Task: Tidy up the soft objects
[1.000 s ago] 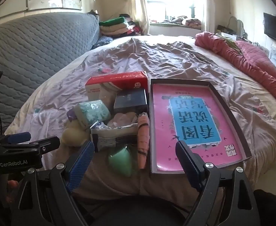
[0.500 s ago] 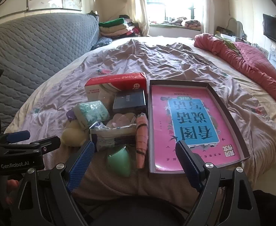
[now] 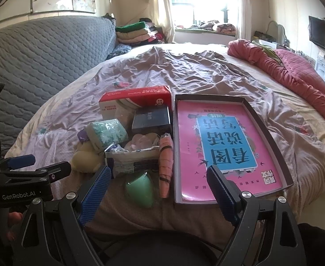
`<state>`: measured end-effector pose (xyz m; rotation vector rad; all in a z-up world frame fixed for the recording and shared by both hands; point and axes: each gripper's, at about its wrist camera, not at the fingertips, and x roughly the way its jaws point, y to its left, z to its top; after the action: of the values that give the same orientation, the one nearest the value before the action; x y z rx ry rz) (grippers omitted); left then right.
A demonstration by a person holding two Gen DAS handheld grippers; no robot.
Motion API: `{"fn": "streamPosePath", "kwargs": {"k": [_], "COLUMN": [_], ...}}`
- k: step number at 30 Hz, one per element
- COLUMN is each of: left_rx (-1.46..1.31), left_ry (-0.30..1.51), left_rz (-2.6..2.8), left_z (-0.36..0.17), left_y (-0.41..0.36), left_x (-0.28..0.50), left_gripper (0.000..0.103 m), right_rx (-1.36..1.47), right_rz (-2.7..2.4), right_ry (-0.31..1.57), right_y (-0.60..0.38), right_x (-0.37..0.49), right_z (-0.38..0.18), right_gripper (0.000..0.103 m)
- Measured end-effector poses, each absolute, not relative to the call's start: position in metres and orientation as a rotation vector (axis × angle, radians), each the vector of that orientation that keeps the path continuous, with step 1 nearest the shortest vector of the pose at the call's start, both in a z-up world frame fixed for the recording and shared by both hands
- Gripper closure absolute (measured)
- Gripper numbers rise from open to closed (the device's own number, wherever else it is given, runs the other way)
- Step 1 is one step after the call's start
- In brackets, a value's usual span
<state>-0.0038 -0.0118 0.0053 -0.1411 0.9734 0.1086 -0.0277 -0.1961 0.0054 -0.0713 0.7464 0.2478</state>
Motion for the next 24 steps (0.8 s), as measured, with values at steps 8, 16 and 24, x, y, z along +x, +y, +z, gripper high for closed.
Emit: {"fn": "streamPosePath", "kwargs": {"k": [8,16,24], "left_rx": [-0.141,-0.142,-0.144], "left_ry": [0.980,0.980,0.981], "left_rz": [0.100,0.099,0.105], "left_z": [0.0042,0.0029,0.0011], "left_y": [-0.0133,-0.0143,-0.0145], "left_x": [-0.0039,-0.0037,-0.0041], "left_gripper": [0.003,0.003,0.003], "right_rx": [-0.070,-0.070,-0.069], "right_rz": [0.249,0.244,0.244], "right_ry": [0.744,0.745,0.744], "right_y": [-0.1967,-0.1974,-0.1981], "right_x": [-0.0283,-0.0284,-0.0290], "right_z": [0.0063,0.0067,0.0071], "right_gripper": [0.014,0.014,0.014]}}
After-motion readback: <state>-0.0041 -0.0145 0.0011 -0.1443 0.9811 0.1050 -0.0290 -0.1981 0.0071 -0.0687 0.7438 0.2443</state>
